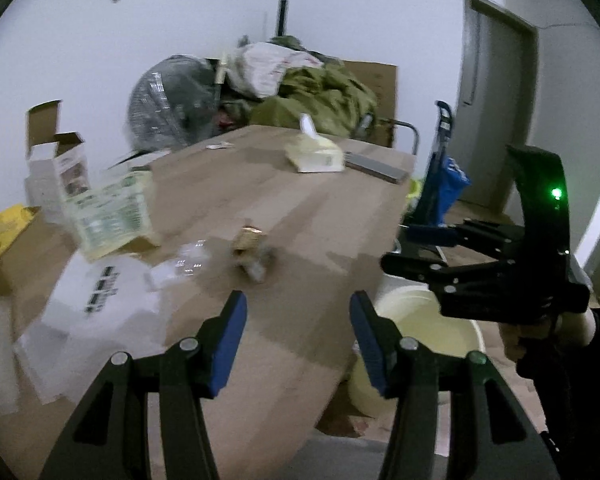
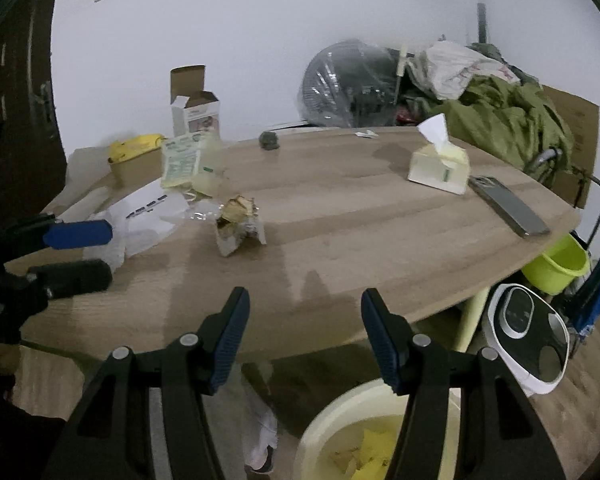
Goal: Collect trash
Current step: 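Move both tools back over the table toward the remaining wrapper and bubble wrap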
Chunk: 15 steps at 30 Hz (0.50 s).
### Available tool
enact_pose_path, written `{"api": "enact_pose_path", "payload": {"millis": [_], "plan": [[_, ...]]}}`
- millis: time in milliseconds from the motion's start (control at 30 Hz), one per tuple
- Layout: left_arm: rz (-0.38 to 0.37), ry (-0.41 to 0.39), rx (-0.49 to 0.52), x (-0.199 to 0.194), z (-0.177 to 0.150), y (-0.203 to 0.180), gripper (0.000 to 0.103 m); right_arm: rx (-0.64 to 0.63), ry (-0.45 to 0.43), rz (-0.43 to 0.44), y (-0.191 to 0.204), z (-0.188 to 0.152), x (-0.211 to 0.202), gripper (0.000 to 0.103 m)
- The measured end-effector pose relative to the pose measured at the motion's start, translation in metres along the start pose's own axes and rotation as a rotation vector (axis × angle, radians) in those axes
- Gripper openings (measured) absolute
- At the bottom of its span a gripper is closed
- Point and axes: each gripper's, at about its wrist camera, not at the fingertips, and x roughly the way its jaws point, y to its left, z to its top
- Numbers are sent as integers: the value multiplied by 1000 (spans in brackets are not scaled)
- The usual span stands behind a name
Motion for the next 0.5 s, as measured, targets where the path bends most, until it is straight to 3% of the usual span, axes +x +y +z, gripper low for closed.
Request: {"api": "enact_pose_path", "payload": {"millis": [300,400,500], "plan": [[154,11,-86,-17,-10,46,54,-46,15,70,20,22,33,56],[207,25,-117,-20,-15,62,54,-57,13,95,26,27,44,64],[249,44,-148,-21,-22,79,54,-61,15,117,29,33,55,65]]}}
